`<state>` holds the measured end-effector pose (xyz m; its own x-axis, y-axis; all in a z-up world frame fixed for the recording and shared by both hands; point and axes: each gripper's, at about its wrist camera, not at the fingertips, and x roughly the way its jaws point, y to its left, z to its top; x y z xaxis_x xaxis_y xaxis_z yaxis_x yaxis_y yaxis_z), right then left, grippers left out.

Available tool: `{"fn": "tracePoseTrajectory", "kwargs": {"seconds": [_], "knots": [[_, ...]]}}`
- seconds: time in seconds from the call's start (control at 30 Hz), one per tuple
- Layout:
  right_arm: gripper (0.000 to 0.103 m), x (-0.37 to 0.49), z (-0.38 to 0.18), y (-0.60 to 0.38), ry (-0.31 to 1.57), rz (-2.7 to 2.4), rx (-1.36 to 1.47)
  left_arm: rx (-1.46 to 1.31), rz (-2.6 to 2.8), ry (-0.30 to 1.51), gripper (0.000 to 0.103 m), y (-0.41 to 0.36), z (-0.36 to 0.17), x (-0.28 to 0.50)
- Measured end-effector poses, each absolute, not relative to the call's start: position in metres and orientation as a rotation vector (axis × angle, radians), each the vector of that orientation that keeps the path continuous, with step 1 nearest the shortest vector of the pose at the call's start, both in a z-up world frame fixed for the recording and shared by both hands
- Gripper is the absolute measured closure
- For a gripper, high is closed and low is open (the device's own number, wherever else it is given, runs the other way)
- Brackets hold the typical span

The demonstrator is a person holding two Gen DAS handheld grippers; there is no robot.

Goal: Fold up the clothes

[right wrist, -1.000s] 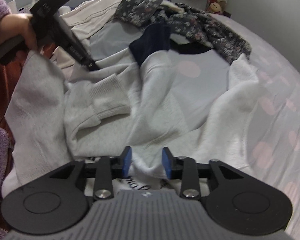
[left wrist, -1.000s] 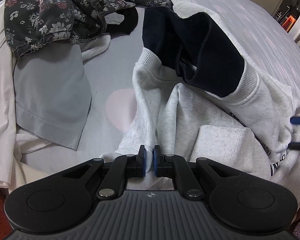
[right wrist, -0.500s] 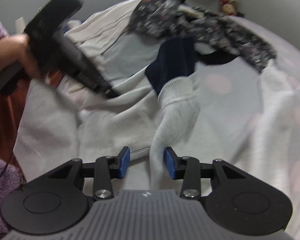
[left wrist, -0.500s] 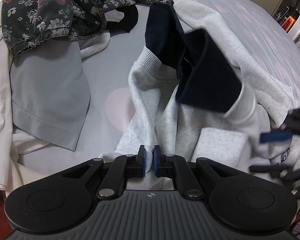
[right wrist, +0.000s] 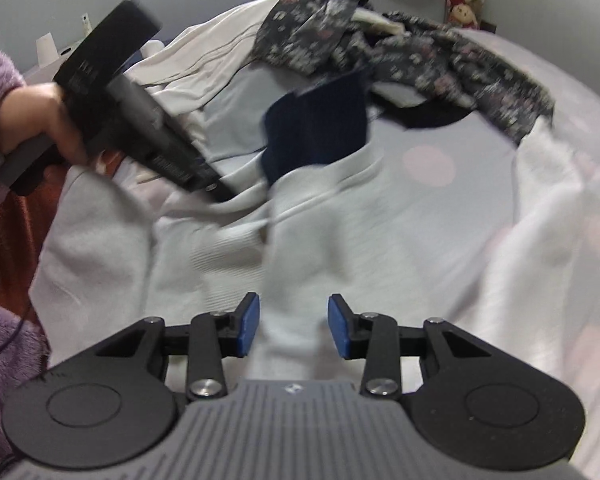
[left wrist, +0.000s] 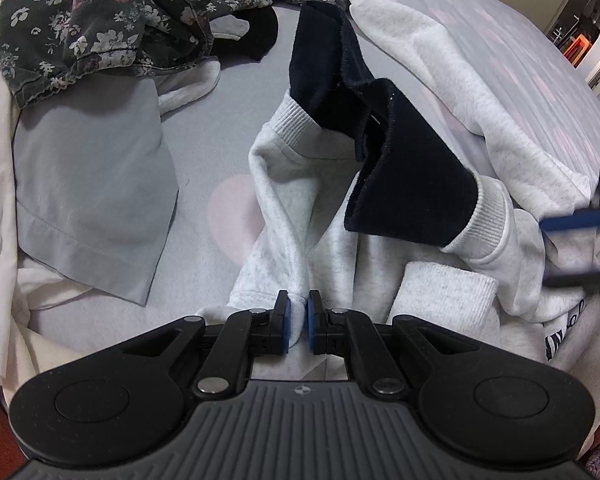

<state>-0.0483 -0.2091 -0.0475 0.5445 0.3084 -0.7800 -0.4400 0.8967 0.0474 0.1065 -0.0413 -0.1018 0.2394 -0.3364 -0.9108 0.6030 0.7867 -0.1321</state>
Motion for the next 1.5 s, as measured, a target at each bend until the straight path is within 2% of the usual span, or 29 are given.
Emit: {"fn": "tracePoseTrajectory", "kwargs": {"seconds": [0.1,0.33,0.37,0.43,0.63,0.67,0.7,0.73,0.8,1.07,1.1,1.17,1.2,1.23,1.3,1.5], "knots": [[0.061,-0.032,-0.045,-0.222,0.906,0.446,-0.228,0.263,-0.652,1.161,0.098,-0.041,-0.102,0.106],[0.062,-0.006,-0.082,-0.228,1.027,0.565,-0.238,0.231,-0.653,1.165,0.098,-0.036,-0.103,0.108],[0.064,-0.006,-0.086,-0.228,1.034,0.567,-0.230,0.227,-0.653,1.166,0.098,-0.036,-0.103,0.109],[0.103,-0.008,-0.087,-0.231,1.041,0.578,-0.203,0.221,-0.654,1.166,0.098,-0.035,-0.103,0.109],[0.103,-0.034,-0.067,-0.238,0.975,0.528,-0.251,0.222,-0.648,1.160,0.098,-0.037,-0.102,0.108],[0.103,-0.036,-0.064,-0.241,0.972,0.536,-0.246,0.222,-0.647,1.160,0.098,-0.038,-0.102,0.108],[0.096,-0.038,-0.060,-0.243,0.969,0.536,-0.250,0.223,-0.644,1.159,0.098,-0.038,-0.103,0.107],[0.075,-0.038,-0.059,-0.245,0.974,0.540,-0.256,0.223,-0.642,1.158,0.098,-0.039,-0.103,0.107],[0.052,-0.036,-0.058,-0.248,0.987,0.561,-0.266,0.225,-0.638,1.156,0.098,-0.039,-0.102,0.106],[0.054,-0.005,-0.090,-0.235,1.070,0.609,-0.292,0.211,-0.638,1.158,0.097,-0.035,-0.102,0.106],[0.056,-0.003,-0.094,-0.235,1.077,0.606,-0.275,0.211,-0.638,1.158,0.097,-0.036,-0.102,0.106],[0.067,-0.003,-0.094,-0.241,1.076,0.589,-0.239,0.210,-0.639,1.157,0.097,-0.035,-0.101,0.106],[0.085,-0.004,-0.092,-0.245,1.075,0.573,-0.224,0.209,-0.636,1.157,0.097,-0.037,-0.101,0.106],[0.096,-0.006,-0.090,-0.249,1.074,0.559,-0.214,0.209,-0.636,1.156,0.097,-0.037,-0.101,0.106],[0.100,-0.013,-0.085,-0.258,1.060,0.525,-0.215,0.209,-0.636,1.155,0.097,-0.037,-0.102,0.106],[0.101,-0.050,-0.047,-0.271,0.937,0.444,-0.228,0.195,-0.633,1.148,0.097,-0.034,-0.098,0.105]]}}
